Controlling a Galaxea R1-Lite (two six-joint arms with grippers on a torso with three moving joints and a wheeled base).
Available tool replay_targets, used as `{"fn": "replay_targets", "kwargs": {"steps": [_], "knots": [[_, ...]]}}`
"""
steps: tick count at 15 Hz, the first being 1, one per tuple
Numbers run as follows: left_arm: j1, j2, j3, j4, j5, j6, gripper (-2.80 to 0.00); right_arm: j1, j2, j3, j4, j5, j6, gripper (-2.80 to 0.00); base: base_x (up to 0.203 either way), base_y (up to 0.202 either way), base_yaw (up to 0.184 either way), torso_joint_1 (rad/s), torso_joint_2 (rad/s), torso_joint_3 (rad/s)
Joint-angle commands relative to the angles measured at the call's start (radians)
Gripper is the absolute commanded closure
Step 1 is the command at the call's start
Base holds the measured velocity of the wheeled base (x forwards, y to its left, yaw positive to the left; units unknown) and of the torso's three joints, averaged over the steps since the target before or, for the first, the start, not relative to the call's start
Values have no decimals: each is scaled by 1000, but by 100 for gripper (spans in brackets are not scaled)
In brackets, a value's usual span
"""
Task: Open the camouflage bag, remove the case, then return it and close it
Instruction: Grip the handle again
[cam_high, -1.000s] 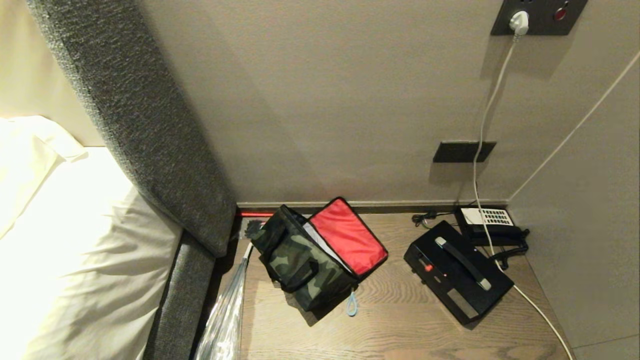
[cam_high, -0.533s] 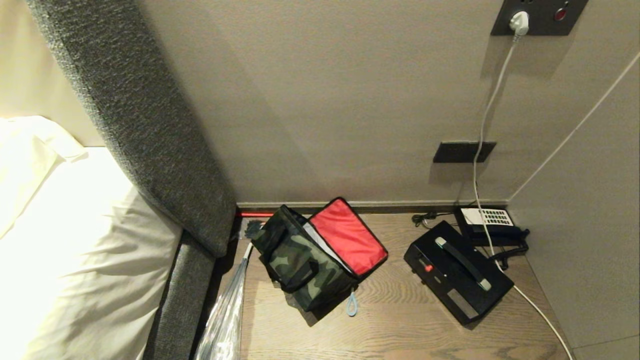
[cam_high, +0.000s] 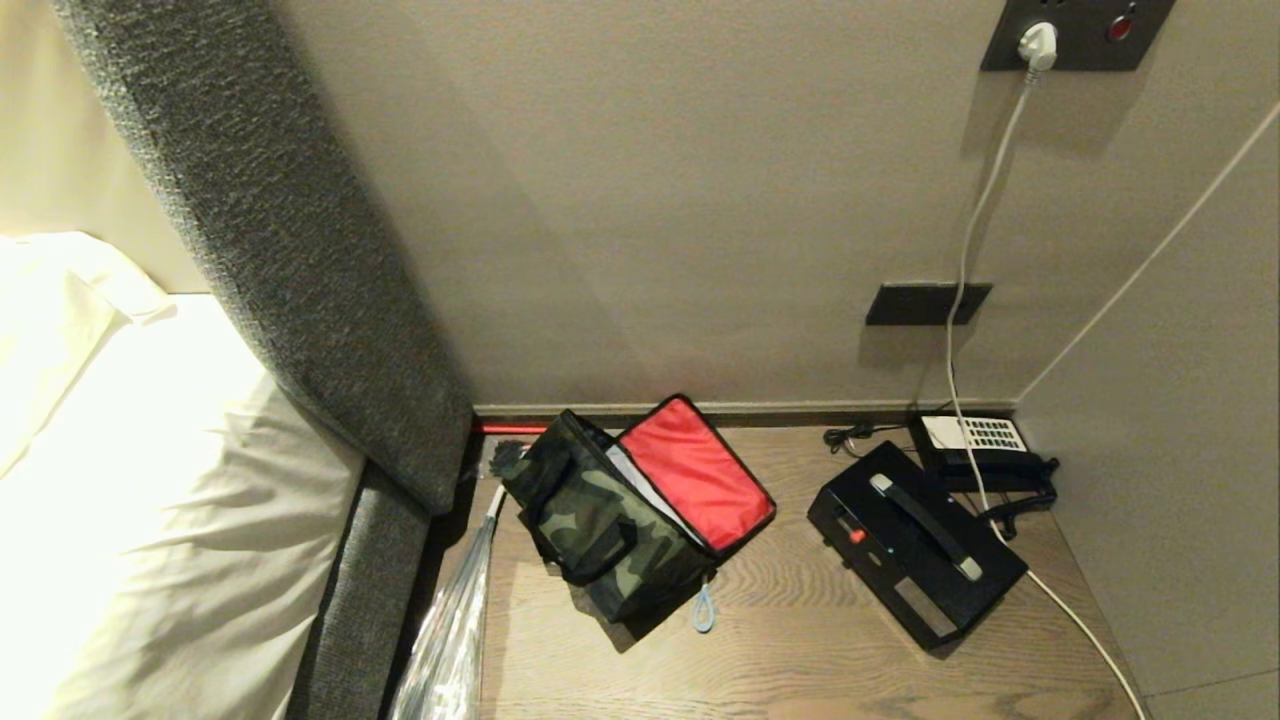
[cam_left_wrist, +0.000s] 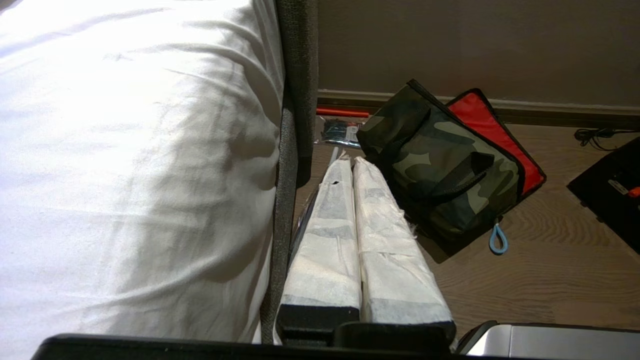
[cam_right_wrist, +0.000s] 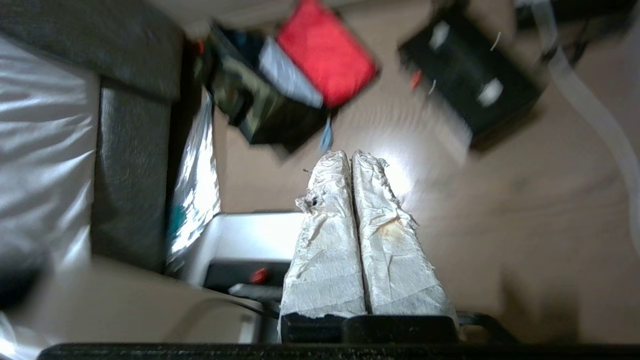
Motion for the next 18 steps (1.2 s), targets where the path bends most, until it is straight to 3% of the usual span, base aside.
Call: {"fn": "replay_targets", "kwargs": {"steps": [1, 4, 7, 9, 12, 13, 14, 18], "knots": [[0, -2, 2, 0, 1, 0, 0, 42, 578, -48, -185, -1, 43, 0, 0, 0, 0, 0, 0, 0], [0, -2, 3, 0, 1, 0, 0, 112, 1041, -108, -509, 0, 88, 0, 0, 0, 0, 0, 0, 0], [0, -2, 3, 0, 1, 0, 0, 215, 1397, -276, -788, 6, 129, 0, 0, 0, 0, 0, 0, 0], [0, -2, 2, 0, 1, 1, 0, 297, 1547, -388, -907, 10, 175, 0, 0, 0, 0, 0, 0, 0], [0, -2, 2, 0, 1, 0, 0, 368, 1657, -483, -960, 15, 253, 0, 0, 0, 0, 0, 0, 0], [0, -2, 3, 0, 1, 0, 0, 372, 1687, -509, -950, 22, 272, -280, 0, 0, 0, 0, 0, 0], [0, -2, 3, 0, 1, 0, 0, 379, 1726, -533, -949, 32, 261, -280, 0, 0, 0, 0, 0, 0], [0, -2, 3, 0, 1, 0, 0, 409, 1929, -712, -941, 38, 45, -280, 0, 0, 0, 0, 0, 0]]}}
